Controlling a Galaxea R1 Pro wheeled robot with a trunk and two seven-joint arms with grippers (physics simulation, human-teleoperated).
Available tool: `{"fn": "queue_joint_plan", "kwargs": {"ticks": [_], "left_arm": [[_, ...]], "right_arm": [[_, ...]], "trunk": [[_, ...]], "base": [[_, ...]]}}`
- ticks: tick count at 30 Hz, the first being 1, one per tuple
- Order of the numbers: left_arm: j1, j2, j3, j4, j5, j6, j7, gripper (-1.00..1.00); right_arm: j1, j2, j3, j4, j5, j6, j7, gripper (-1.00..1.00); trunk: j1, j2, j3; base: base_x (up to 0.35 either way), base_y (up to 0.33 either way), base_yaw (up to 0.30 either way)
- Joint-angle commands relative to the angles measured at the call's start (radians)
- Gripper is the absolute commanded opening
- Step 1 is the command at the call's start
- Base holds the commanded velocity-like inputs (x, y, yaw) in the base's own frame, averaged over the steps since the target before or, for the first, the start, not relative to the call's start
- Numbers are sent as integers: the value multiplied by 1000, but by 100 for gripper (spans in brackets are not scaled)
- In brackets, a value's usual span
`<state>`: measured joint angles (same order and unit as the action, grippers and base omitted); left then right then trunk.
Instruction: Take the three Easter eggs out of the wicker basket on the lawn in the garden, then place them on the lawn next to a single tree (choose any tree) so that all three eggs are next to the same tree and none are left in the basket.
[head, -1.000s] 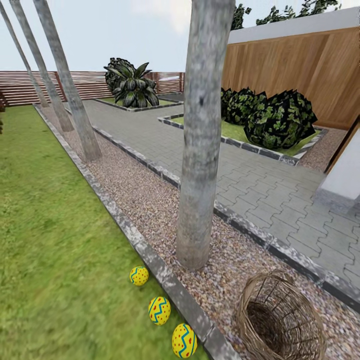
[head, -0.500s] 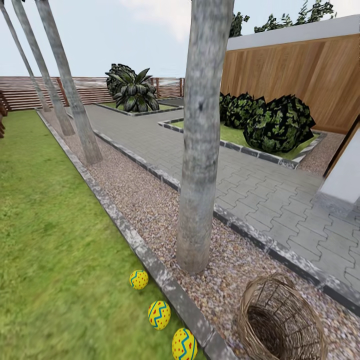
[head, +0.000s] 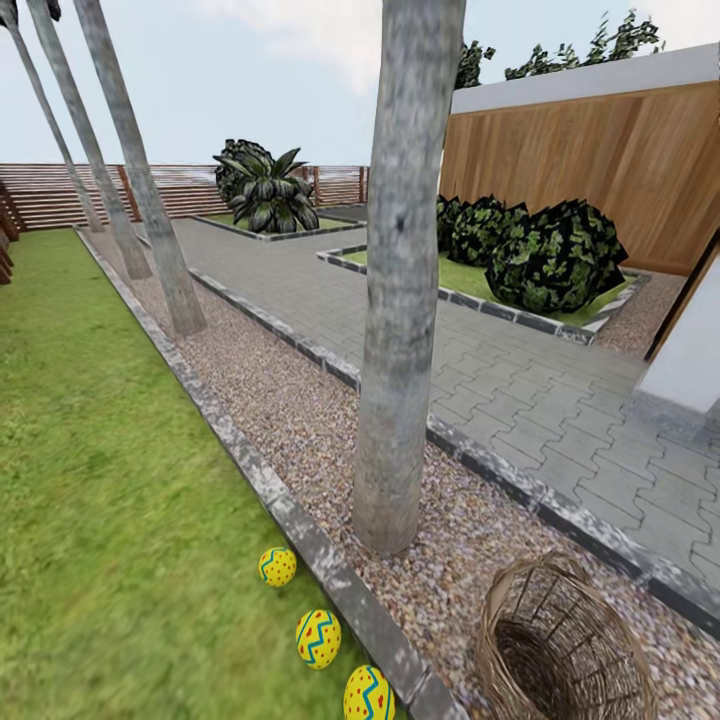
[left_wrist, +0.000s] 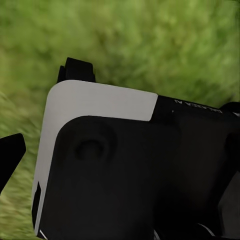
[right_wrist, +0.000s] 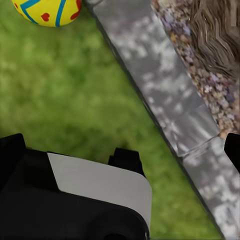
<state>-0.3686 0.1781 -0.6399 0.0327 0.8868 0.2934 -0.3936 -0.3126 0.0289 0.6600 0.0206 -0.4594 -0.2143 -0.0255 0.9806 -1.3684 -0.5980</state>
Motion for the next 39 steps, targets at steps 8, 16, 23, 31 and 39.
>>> {"fn": "queue_joint_plan", "kwargs": {"ticks": [8, 16, 23, 31, 39], "left_arm": [[-1, -16, -6, 0, 16, 4, -5, 100], [7, -18, -8, 3, 10, 4, -5, 100], [84, -35, -9, 3, 11, -81, -4, 100], [121, -72, -9, 3, 11, -239, 126, 100], [122, -67, -8, 0, 17, -243, 142, 100]], "right_arm": [[26, -1, 9, 6, -7, -1, -2, 100], [50, -4, 9, 10, -6, -2, -2, 100], [59, -4, 9, 10, -7, -2, -2, 100], [67, 0, 9, 10, -6, -2, -2, 100], [67, -4, 9, 9, -5, -1, -3, 100]], "trunk": [[0, 0, 6], [0, 0, 6], [0, 0, 6], [0, 0, 6], [0, 0, 6]], "base": [[0, 0, 0], [0, 0, 0], [0, 0, 0], [0, 0, 0], [0, 0, 0]]}}
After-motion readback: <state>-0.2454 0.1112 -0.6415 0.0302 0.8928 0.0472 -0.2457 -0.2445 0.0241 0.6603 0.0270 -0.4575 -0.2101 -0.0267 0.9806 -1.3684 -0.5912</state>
